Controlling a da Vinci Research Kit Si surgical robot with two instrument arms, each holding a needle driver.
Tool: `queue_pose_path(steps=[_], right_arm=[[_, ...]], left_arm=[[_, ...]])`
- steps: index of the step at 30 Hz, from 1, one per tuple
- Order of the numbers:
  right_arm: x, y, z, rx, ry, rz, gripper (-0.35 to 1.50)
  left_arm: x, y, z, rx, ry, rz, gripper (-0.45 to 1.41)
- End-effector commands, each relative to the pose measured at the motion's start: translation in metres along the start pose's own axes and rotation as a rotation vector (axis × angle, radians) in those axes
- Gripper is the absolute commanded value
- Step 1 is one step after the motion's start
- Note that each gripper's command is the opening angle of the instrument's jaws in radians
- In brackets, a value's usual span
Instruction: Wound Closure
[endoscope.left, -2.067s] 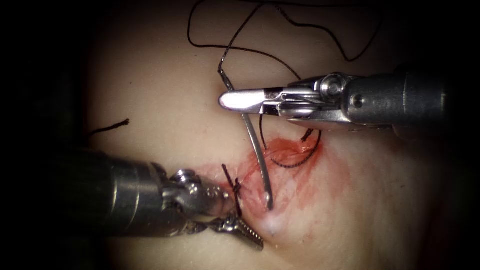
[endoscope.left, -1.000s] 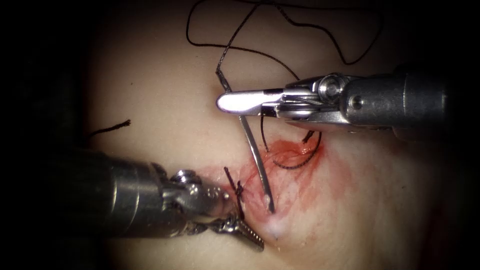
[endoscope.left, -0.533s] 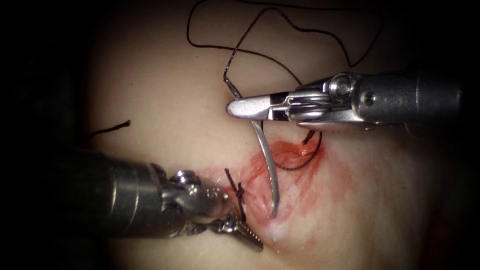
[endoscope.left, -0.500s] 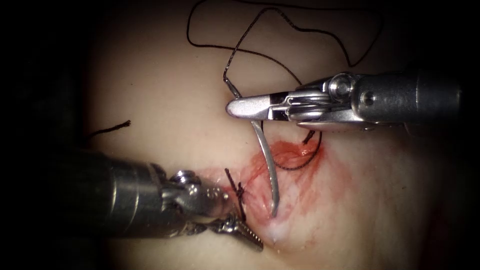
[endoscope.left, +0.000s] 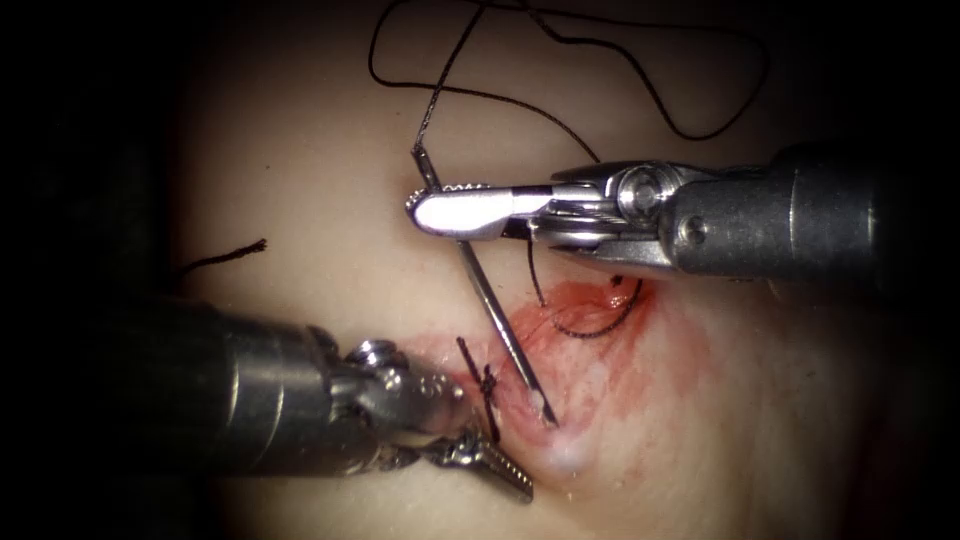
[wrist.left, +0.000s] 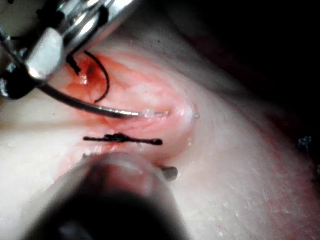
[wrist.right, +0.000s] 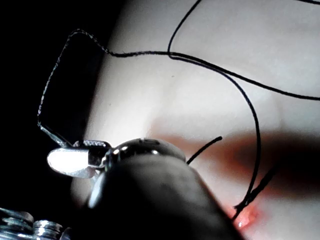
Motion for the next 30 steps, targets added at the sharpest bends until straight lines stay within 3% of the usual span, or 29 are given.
queue_pose_path(steps=[1, 3, 6, 14, 16, 21, 23, 26, 30], right_arm=[[0.0003, -0.0001, 0.0002, -0.059, 0.009, 0.053, -0.35], [0.0001, -0.0007, -0.0002, -0.188, 0.007, 0.129, -0.35], [-0.0002, -0.0013, -0.0004, -0.294, -0.003, 0.192, -0.35], [-0.0001, -0.0013, -0.0002, -0.292, 0.008, 0.227, -0.35], [0.0001, -0.0011, -0.0001, -0.254, 0.014, 0.202, -0.35], [0.0005, -0.0001, 0.0003, -0.034, -0.014, -0.031, -0.35], [0.0006, 0.0, 0.0004, 0.007, -0.011, -0.044, -0.35], [0.0005, -0.0002, 0.0001, -0.018, 0.0, -0.042, -0.35], [0.0001, -0.0007, -0.0007, -0.164, 0.0, 0.046, -0.35]], left_arm=[[0.0, -0.0004, 0.0006, 0.0, 0.0, 0.0, 0.02], [0.0, -0.0003, 0.0006, -0.001, 0.0, 0.0, 0.02], [0.0, -0.0003, 0.0006, -0.001, 0.0, 0.0, 0.02], [0.0001, -0.0003, 0.0006, -0.001, 0.0, 0.0, 0.02], [0.0001, -0.0003, 0.0006, -0.001, 0.0, 0.0, 0.02], [0.0001, -0.0003, 0.0006, -0.001, 0.0, 0.0, 0.02], [0.0001, -0.0003, 0.0006, -0.001, 0.0, 0.0, 0.02], [0.0, -0.0003, 0.0006, -0.001, 0.0, 0.0, 0.02], [0.0, -0.0003, 0.0006, -0.001, 0.0, 0.0, 0.02]])
